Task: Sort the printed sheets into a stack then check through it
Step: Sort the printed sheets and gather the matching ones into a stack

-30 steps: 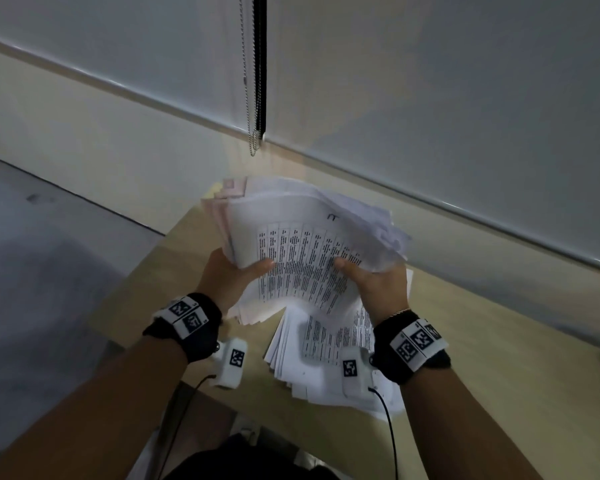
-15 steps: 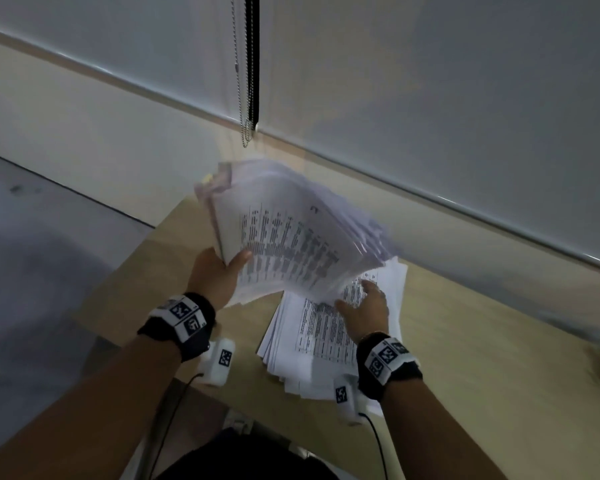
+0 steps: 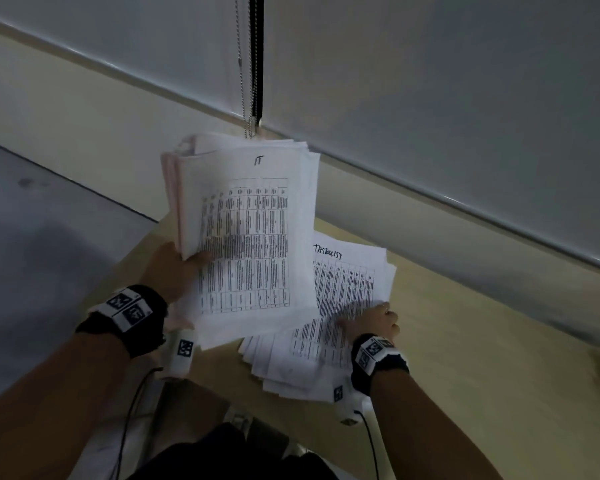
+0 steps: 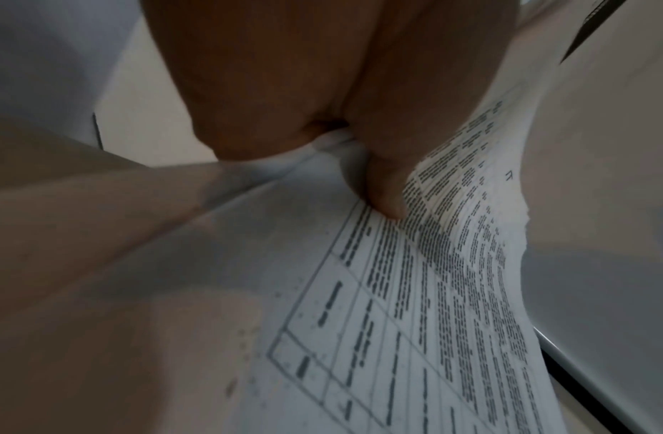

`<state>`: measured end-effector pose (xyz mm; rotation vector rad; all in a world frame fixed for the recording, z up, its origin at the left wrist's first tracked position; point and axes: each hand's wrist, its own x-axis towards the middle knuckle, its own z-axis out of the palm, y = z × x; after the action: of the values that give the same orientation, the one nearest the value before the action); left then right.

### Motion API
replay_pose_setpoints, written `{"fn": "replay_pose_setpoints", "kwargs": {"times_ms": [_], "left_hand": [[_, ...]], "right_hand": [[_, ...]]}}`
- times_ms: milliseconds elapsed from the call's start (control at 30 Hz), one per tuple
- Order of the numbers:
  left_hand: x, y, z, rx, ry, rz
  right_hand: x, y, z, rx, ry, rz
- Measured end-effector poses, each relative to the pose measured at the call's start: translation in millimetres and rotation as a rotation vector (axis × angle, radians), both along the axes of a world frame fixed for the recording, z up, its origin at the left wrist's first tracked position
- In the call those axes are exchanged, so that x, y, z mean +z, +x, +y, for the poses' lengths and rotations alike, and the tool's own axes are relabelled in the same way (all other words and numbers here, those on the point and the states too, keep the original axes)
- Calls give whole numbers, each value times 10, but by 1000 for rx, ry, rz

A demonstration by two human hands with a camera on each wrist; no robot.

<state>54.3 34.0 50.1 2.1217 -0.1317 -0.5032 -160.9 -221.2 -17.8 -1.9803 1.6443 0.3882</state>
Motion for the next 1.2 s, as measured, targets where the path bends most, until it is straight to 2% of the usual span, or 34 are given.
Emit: {"fn": "replay_pose_setpoints", "kwargs": {"times_ms": [100,267,367,533,667,767,900,967,1067,1200], "left_hand": [[-9,15,72,23,-25,5],[-27,71,174,65,-67,17],[37,68,163,86,-102,11],[30,99,204,79,-121,6],[-79,56,211,20,-151,136],[-197,-29,212,-38,-104,220],[-504,-31,264,-141,8,302],[-460,-96,189,-184,40,348],[-534,-175,96,-133,105,416],[-664,-199,62,-73,151,515]], "right_hand": [[-21,24,87,-26,22,-75],[-52,142,365,15,-30,-76],[-104,181,385,0,46,-157],[-80,42,122,-91,91,-249],[22,-180,-200,-97,-13,-225],[150,-258,-313,-115,-25,-335],[525,-293,-340,-83,-43,-488],[852,-280,-351,-1,-139,-569],[1439,-220,-314,117,-246,-754],[1865,-117,-244,97,-144,-1047]]}}
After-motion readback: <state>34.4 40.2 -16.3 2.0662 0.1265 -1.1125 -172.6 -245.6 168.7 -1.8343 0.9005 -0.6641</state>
